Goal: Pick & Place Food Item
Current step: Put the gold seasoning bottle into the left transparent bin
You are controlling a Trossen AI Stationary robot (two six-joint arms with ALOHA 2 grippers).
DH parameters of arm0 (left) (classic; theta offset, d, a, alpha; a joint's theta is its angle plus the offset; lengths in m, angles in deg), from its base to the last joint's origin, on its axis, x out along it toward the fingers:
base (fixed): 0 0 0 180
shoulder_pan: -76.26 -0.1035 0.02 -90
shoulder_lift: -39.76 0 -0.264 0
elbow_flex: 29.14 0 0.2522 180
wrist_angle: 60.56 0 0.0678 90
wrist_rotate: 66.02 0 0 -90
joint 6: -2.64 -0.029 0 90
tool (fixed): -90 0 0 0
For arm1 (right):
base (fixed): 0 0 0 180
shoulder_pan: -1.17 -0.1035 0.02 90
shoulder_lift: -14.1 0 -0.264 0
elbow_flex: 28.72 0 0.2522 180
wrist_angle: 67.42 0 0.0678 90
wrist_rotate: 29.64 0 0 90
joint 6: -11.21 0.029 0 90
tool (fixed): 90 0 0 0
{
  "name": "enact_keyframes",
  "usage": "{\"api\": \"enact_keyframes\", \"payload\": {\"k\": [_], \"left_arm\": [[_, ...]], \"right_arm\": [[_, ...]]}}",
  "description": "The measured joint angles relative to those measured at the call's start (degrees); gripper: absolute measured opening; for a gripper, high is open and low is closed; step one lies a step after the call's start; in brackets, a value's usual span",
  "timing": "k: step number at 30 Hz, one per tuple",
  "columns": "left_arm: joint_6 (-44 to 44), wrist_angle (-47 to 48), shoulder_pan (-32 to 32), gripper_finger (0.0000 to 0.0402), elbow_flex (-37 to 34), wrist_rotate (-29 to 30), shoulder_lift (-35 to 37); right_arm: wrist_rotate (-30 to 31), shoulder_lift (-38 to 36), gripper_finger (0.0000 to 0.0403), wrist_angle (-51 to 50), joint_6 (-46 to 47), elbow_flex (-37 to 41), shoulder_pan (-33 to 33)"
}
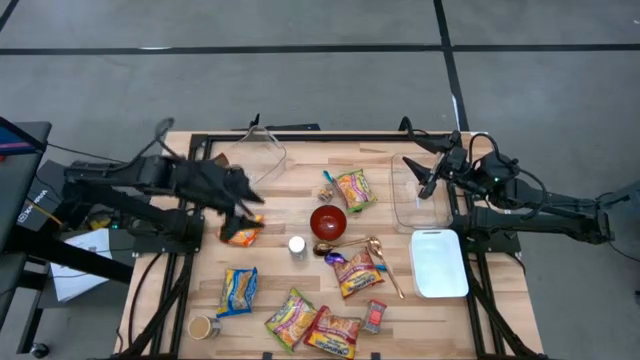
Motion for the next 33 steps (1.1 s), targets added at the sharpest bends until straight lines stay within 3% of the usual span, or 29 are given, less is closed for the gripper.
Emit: {"api": "enact_keyframes", "payload": {"k": [4, 8, 19, 24, 28, 33], "left_arm": [[14.9, 9.2, 8.9, 0.0318, 3.4, 4.2, -3.6], [29.0, 15.6, 16.8, 0.0318, 6.1, 4.9, -8.1], [65.3, 18.9, 38.0, 0.0318, 8.5, 2.2, -16.8], [68.6, 18.8, 43.6, 0.0318, 8.4, 3.0, -20.1], [66.2, 18.6, 46.5, 0.0318, 8.4, 7.1, -21.9], [63.1, 18.5, 48.8, 0.0318, 8.3, 7.5, -25.6]], "right_arm": [[-0.9, -0.1, 0.0265, 1.8, 0.0, 0.0, 0.0], [-0.9, -0.1, 0.0265, 3.8, -0.2, 0.0, 0.0], [-5.9, -0.1, 0.0265, 6.3, -0.8, -1.2, 0.0], [-7.1, -0.1, 0.0265, 7.2, -1.6, -1.3, 0.0], [-7.7, -0.1, 0.0265, 8.2, -1.6, -1.3, 0.0], [-8.5, -0.1, 0.0265, 9.2, -1.7, -1.3, 0.0]]}}
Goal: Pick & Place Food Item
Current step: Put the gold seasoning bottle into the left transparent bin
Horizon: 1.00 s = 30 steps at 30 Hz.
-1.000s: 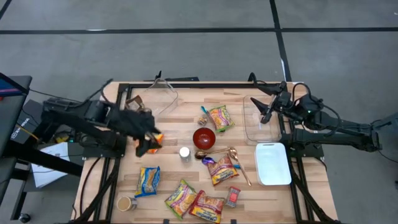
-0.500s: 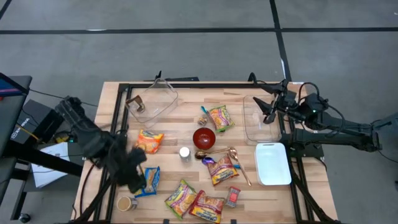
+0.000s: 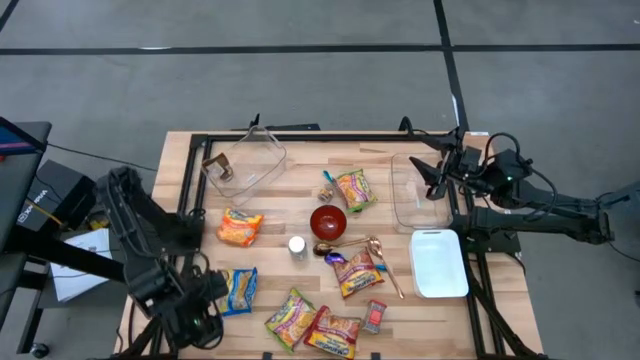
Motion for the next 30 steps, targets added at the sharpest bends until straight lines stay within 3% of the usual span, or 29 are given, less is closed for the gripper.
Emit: {"api": "enact_keyframes", "payload": {"k": [10, 30], "left_arm": [[-1.3, -4.3, 1.7, 0.0317, 0.0, -2.4, -6.2], [2.8, 0.8, 5.1, 0.0320, -0.1, -5.5, -12.7]], "right_arm": [[0.0, 0.0, 0.0265, 1.0, -0.5, 0.0, 0.0], [0.0, 0.0, 0.0265, 1.8, -1.4, 0.0, 0.0]]}}
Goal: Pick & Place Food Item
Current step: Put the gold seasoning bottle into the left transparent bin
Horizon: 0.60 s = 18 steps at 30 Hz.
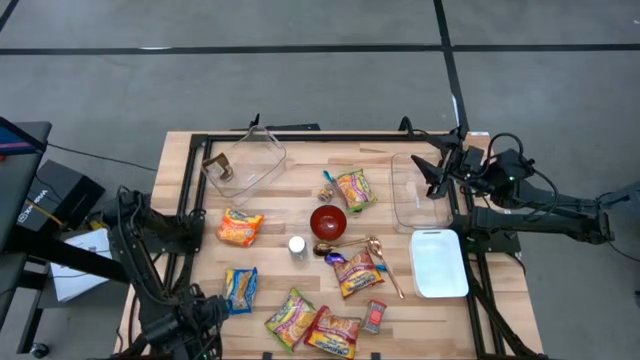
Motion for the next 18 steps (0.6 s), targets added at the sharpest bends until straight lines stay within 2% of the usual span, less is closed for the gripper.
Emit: {"api": "enact_keyframes", "payload": {"k": [15, 18], "left_arm": [[9.2, -0.1, 3.1, 0.0337, -0.8, -1.4, 0.1], [9.2, -1.3, 3.0, 0.0337, -2.5, -3.9, 0.1]], "right_arm": [[0.0, 0.0, 0.0265, 0.0, -0.6, 0.0, 0.0], [0.0, 0.0, 0.0265, 0.0, -0.6, 0.0, 0.0]]}}
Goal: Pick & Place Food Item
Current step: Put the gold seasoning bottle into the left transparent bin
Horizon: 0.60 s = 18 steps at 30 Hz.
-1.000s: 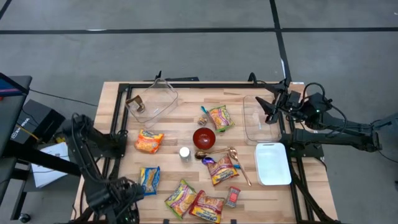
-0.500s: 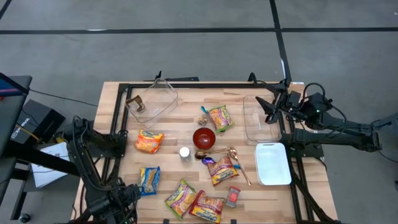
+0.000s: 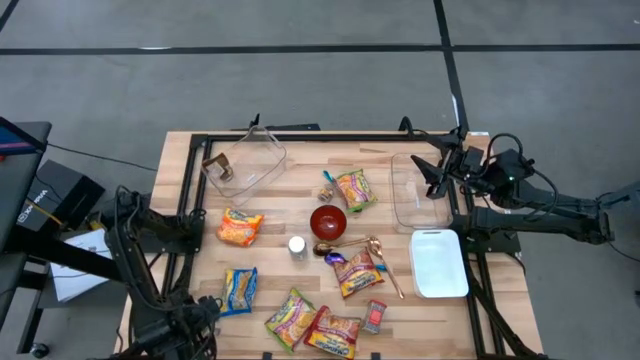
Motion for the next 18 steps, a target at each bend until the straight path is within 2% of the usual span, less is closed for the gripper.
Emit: {"api": "enact_keyframes", "payload": {"k": [14, 18], "left_arm": [[1.5, -1.2, 0.0, 0.0337, -0.8, 0.7, 0.0], [1.5, -1.8, 0.0, 0.0322, -0.8, 1.0, 0.0]], "right_arm": [[0.0, 0.0, 0.0265, 0.2, 0.0, 0.0, 0.0], [0.0, 0.0, 0.0265, 0.2, 0.0, 0.0, 0.0]]}}
